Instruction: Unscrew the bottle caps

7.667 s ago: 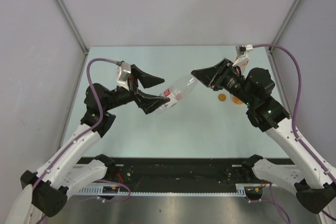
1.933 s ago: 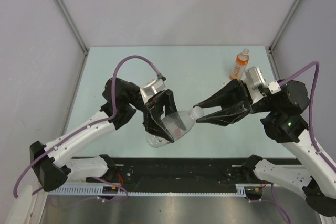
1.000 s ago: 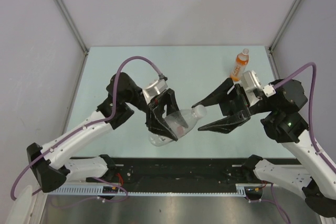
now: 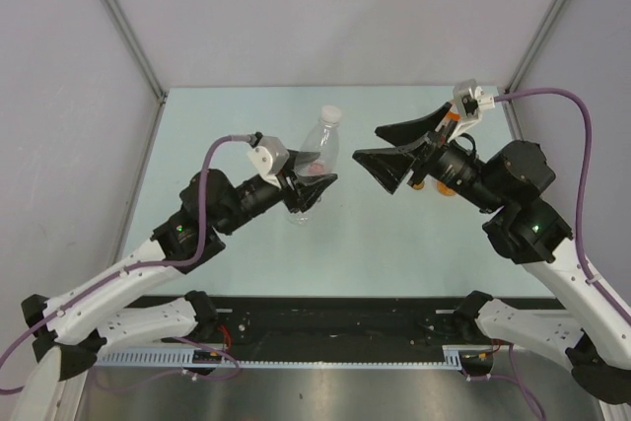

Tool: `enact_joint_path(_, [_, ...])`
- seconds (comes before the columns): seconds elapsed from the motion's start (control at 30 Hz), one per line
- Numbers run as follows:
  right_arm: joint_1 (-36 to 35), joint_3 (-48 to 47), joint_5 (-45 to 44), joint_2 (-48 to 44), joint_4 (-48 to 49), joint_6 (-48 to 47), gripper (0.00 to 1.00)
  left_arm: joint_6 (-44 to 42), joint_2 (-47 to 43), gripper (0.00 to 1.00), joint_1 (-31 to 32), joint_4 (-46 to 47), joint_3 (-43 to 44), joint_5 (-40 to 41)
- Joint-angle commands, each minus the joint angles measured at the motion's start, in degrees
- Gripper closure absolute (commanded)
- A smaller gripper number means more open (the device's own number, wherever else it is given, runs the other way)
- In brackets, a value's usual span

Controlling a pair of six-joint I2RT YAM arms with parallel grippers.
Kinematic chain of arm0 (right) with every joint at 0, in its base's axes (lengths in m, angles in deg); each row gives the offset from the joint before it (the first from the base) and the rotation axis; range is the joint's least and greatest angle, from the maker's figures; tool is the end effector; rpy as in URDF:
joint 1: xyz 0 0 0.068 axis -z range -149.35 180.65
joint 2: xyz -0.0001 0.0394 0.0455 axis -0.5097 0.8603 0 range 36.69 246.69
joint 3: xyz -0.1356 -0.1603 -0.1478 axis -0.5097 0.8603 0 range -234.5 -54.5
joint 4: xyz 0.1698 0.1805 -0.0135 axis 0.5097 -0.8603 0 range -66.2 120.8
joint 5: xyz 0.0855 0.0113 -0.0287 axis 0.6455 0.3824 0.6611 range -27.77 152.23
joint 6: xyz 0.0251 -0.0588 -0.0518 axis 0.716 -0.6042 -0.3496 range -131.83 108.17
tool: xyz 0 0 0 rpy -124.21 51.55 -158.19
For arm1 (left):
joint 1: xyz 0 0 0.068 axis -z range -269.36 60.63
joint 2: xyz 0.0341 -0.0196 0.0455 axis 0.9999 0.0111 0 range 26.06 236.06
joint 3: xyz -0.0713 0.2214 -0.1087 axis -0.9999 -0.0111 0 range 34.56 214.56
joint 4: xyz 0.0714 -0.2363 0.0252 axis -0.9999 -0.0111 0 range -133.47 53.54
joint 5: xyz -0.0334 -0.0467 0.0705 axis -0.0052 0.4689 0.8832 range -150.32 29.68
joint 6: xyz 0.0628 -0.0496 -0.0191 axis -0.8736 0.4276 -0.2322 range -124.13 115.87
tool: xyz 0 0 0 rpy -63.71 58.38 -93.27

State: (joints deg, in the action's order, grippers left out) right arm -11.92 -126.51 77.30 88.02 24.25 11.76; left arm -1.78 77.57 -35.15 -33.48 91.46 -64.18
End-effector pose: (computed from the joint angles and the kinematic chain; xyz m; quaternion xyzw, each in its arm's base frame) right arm 0.1340 0.1483 0.4792 -0.2025 0.5841 0.4943 0.6112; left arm 0.1328 -0.1927 0.4097 0.3086 0.5763 -0.3778 0.6557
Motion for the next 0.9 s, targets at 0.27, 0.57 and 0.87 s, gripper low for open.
enact_joint_path(0.27, [-5.4, -1.6, -21.4, 3.9, 1.7, 7.0, 0.01, -11.4, 4.0, 1.00, 7.0, -0.5, -2.6, 25.4])
enact_joint_path(0.57, [-6.7, -1.6, -26.6, 6.7, 2.0, 7.6, 0.10, -12.2, 5.8, 1.00, 9.9, 1.0, -2.6, 28.2])
enact_joint_path(0.87, [-6.9, -1.6, -26.1, 9.0, 2.7, 8.7, 0.39, -12.8, 6.4, 1.00, 11.3, 1.1, -2.1, 28.9])
